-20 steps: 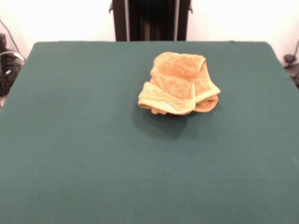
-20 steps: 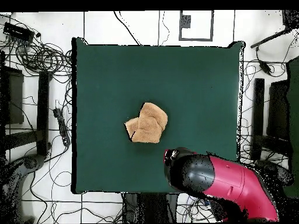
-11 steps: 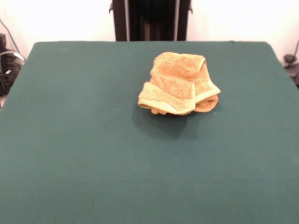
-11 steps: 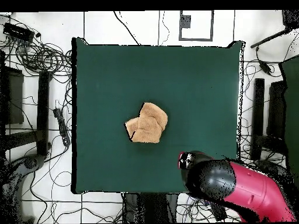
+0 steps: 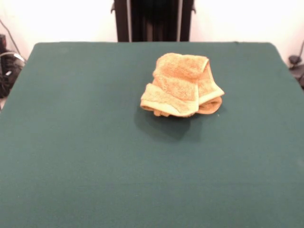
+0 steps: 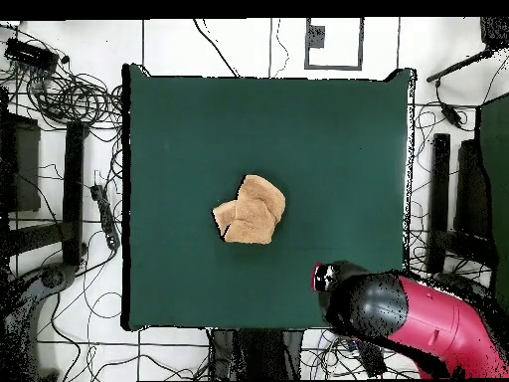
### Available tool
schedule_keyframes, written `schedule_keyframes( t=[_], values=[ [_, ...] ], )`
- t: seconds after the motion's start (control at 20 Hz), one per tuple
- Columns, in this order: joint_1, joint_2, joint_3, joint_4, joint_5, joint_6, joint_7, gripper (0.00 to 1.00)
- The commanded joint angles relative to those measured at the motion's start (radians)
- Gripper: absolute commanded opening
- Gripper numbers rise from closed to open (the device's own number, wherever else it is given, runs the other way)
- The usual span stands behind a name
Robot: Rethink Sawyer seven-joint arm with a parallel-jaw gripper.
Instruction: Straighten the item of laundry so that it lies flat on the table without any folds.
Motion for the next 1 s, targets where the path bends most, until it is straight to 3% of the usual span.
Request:
schedule_keyframes(
  t=[0.05,1.0],
  values=[
    [-0.007,0.217,0.122,0.003,-0.089,-0.057,-0.091,1.0],
    [-0.011,0.455,0.117,-0.043,-0.182,-0.301,0.014,1.0]
  ],
)
